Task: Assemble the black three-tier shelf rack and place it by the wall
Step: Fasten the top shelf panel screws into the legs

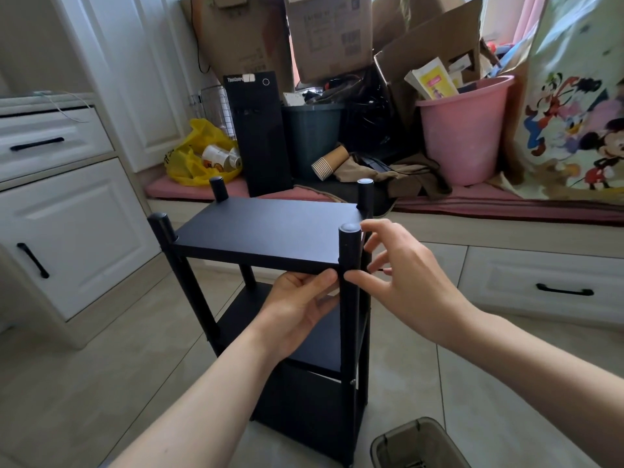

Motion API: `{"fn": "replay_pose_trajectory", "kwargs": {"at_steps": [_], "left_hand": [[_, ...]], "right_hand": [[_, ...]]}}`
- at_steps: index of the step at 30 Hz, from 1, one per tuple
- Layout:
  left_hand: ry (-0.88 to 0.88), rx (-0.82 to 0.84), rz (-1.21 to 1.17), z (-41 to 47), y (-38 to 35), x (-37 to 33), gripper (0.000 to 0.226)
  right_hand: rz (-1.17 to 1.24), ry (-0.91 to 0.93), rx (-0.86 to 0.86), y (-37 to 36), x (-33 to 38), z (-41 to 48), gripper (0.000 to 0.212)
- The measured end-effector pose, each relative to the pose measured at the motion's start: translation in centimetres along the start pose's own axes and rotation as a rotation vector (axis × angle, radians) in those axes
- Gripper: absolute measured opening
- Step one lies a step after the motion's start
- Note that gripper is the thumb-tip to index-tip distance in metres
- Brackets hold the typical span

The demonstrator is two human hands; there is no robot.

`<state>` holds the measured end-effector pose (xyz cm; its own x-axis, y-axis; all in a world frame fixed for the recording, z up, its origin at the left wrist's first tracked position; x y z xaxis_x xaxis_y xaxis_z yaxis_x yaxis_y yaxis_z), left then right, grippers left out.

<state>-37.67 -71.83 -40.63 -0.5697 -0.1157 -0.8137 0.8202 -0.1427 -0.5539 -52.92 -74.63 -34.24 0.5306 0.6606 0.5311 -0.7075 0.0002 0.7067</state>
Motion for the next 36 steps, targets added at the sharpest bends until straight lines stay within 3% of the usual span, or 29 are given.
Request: {"fn": "replay_pose_trajectory", "kwargs": {"at_steps": [5,11,17,24,36], "left_hand": [[0.008,0.008,0.008,-0.3,-0.1,-0.1,0.039],[0.009,0.003,0.008,-0.3,-0.4,-0.2,0.033],[0.011,-0.003,-0.017,-0.2,-0.5,0.0,0.025],[0.005,-0.001,-0.043,0.0,-0.7,0.2,0.019],[0.015,-0.005,-0.004,-0.2,-0.7,-0.2,0.025]], "right_hand": [[0.079,0.024,0.041,-0.1,0.6,0.4,0.034],[0.105,0.069,0.013,0.1,1.0,0.3,0.07],[0.102,0.168,0.152,0.7,0.8,1.0,0.064],[-0.039,0.243,0.125,1.0,1.0,1.3,0.063],[-0.067,0.261,0.108,1.4,1.3,0.8,0.061]]}}
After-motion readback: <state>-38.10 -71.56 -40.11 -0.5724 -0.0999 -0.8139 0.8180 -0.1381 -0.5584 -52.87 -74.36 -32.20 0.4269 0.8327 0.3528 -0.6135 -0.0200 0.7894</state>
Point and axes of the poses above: each hand's wrist, its own z-axis towards the middle knuckle, its own y-axis out of the back of the hand, x = y × z, the point moved 6 cm from there along z, towards the middle knuckle, and after that the axes turned 9 degrees about -z, right-handed, at the moved point
